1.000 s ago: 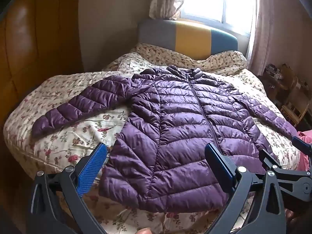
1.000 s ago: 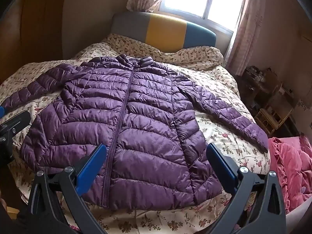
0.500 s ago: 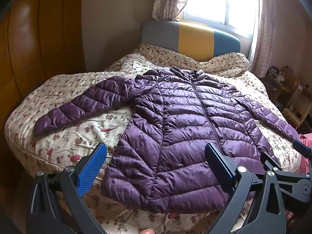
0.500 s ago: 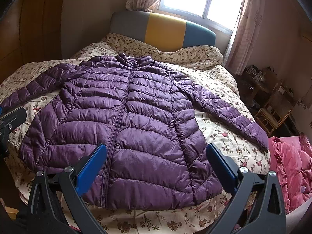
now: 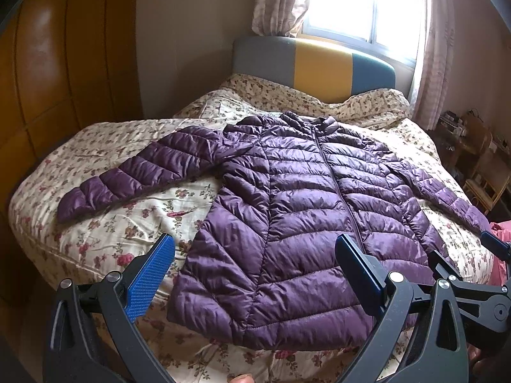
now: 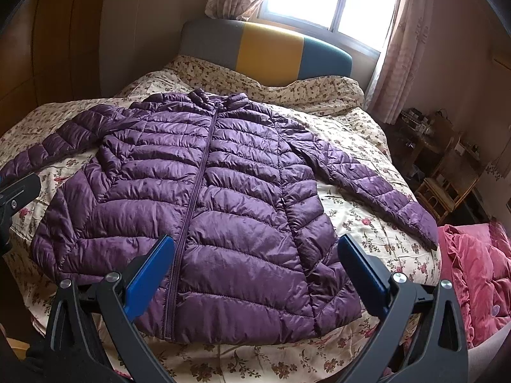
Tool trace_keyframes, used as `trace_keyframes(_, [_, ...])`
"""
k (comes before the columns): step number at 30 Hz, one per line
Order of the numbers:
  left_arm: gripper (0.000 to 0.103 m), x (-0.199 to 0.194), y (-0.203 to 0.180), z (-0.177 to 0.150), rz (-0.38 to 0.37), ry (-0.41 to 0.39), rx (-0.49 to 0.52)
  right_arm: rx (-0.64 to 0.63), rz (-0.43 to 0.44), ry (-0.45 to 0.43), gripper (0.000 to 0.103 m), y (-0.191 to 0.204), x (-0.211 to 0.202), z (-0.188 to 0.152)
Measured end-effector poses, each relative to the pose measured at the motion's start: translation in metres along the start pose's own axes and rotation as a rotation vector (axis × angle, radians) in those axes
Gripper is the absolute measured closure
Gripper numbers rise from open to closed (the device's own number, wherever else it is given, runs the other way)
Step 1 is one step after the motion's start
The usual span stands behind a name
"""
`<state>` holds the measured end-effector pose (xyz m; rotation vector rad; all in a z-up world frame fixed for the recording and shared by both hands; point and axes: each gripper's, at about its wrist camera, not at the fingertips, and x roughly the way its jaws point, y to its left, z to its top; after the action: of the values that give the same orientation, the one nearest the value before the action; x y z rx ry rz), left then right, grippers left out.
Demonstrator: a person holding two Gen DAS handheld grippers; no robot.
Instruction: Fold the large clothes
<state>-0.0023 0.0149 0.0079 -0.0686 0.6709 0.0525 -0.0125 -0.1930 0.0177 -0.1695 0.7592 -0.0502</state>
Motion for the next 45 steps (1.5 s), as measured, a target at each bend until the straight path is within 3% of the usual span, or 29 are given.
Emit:
trace_keyframes(21, [0.003, 0.004, 0.004, -0.003, 0.002, 0.008, -0.019, 0.005, -0.017, 0.012, 0.002, -0.006, 0.007, -0.003])
trace_keyframes(31, [0.003, 0.015, 0.015, -0.003, -0.021, 0.033, -0.083, 0.013, -0.035, 0.033, 0.002, -0.010, 0.018, -0.003])
trace_keyframes(38, [0.003, 0.029, 0.016, -0.001, -0.017, 0.051, -0.083, 0.032, -0.057, 0.066, 0.002, -0.022, 0.039, 0.001])
trace_keyframes(45, [0.003, 0.067, 0.009, 0.010, -0.033, 0.104, -0.054, 0.065, -0.104, 0.138, 0.002, -0.056, 0.088, 0.012])
